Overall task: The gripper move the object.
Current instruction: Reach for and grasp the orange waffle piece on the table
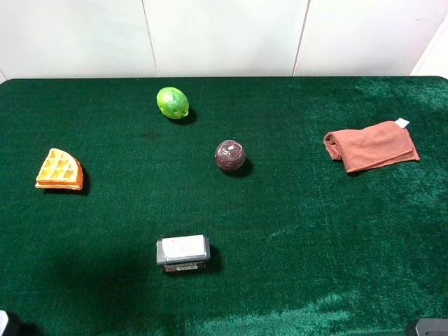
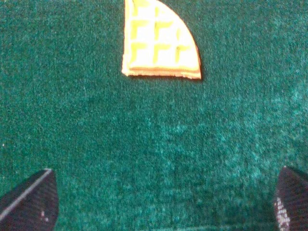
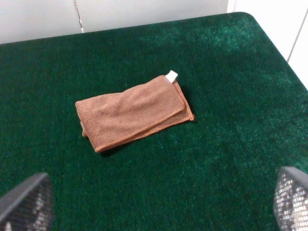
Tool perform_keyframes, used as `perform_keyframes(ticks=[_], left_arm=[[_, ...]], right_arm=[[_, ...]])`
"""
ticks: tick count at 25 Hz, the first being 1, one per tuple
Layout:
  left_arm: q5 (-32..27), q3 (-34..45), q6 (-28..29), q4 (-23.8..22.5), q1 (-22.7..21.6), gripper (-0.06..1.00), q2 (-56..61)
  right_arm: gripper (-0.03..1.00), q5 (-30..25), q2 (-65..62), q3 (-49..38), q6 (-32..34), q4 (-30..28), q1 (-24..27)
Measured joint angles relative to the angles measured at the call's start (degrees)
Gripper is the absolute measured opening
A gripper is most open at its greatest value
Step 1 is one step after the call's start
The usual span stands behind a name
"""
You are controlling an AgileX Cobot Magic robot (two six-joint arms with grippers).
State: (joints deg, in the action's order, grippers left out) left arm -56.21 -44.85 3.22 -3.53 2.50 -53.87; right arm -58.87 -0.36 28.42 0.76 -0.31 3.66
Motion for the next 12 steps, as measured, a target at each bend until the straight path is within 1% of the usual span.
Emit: perform_keyframes(ticks=[3, 9, 12], left_arm=[[2.7, 0.0, 0.9, -0.9, 0.0, 0.91, -3.4], [5.5, 0.0, 4.1, -4.5, 0.0, 0.97, -10.0], [7.4, 0.0, 5.4, -5.4, -0.7, 0.99, -12.8]], right_arm=[[0.7, 0.0, 0.0, 0.0, 0.0, 0.0, 0.0], [0.7, 0.0, 0.0, 0.0, 0.0, 0.0, 0.0], [0.7, 0.0, 0.0, 0.0, 0.0, 0.0, 0.0]])
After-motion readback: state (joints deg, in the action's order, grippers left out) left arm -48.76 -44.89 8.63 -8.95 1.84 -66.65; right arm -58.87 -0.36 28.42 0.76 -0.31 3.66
